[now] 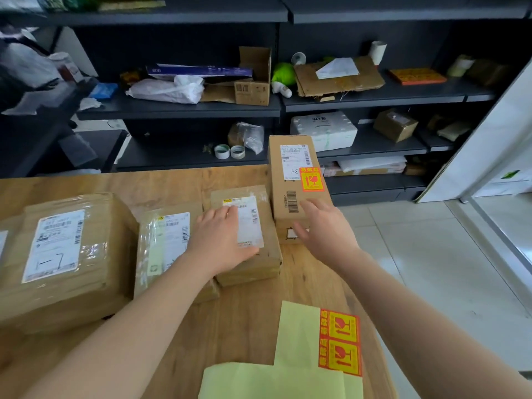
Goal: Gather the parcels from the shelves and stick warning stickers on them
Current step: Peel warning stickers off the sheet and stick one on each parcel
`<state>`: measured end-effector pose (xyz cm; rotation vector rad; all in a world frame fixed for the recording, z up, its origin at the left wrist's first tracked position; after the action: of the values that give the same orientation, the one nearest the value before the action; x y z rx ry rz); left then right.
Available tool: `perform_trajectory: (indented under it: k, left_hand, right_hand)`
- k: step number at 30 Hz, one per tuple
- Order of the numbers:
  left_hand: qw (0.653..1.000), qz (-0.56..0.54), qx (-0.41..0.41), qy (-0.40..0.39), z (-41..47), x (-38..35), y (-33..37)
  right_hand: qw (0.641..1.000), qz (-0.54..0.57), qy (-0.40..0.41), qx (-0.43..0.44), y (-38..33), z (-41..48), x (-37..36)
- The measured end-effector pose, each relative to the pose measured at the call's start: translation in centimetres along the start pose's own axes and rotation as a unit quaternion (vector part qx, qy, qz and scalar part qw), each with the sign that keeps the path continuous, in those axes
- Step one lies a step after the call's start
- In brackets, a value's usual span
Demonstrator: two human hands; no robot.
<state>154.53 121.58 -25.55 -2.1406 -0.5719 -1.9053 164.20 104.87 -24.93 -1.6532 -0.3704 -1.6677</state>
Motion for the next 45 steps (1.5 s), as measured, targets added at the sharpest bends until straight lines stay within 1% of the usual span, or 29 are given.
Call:
perform_trajectory:
  k: [3,6,8,11,13,21,25,29,33,38,42,45]
  left_hand:
    - [0.999,0.021,0.026,-0.024,-1.8,-1.1,-2.4]
    - [0.998,0.035,0.036,-0.05,-2.5,-2.2,-3.1]
    - [0.998,0.036,0.029,-0.041,-2.5,-2.7,-3.1]
    - [0.998,0.044,0.024,-0.024,-2.2,-2.9,-3.0]
    - [0.999,0.035,0.029,-0.019,-2.0,-2.9,-3.1]
    - [0.995,-0.081,0.061,-0.023,-3.3,-3.0,-4.6]
    - [0.98,-0.183,0.08,-0.022,-4.7,-2.3,-5.6]
    - [0.957,-0.28,0.071,-0.002,-6.0,-0.4,-6.3]
    - [0.95,-0.309,0.026,0.025,-7.3,2.8,-6.3]
    - [0.944,-0.325,-0.017,0.058,-11.1,5.8,-6.7]
    - [0.935,-0.347,-0.022,0.062,-15.2,6.4,-7.5]
    - [0.933,-0.352,-0.016,0.067,-18.8,6.2,-8.3]
  right_hand:
    - [0.999,0.002,-0.035,0.008,-2.4,-2.1,-1.4]
    - [0.996,-0.012,-0.084,0.009,-3.6,-3.0,-3.6]
    - [0.994,-0.007,-0.109,-0.001,-3.9,-3.1,-4.6]
    - [0.988,0.032,-0.153,-0.004,-4.2,-3.0,-5.8]
    - [0.984,0.053,-0.168,-0.007,-4.3,-3.2,-6.2]
    - [0.988,0.083,-0.128,-0.007,-5.4,-4.3,-5.8]
    - [0.989,0.106,-0.106,-0.001,-6.9,-4.3,-4.3]
    - [0.991,0.102,-0.081,0.005,-8.8,-4.4,-1.8]
    - [0.996,0.078,-0.05,0.006,-10.6,-5.7,1.5]
    - [0.999,0.037,-0.014,0.003,-13.1,-9.3,5.3]
    - [1.0,0.029,0.002,0.009,-15.5,-12.9,7.1]
    - [0.999,0.032,-0.007,0.014,-16.7,-16.0,7.2]
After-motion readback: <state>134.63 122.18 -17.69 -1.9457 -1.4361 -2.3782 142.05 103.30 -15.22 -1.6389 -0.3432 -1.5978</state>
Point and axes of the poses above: each hand's wrist, its own z-axis towards the middle knuckle, its own x-axis out of the back of the hand, y = z × x, the point moved 6 cm from there along z, towards the middle knuckle, and after that the axes turned 7 degrees about x, right-handed, at the moved point
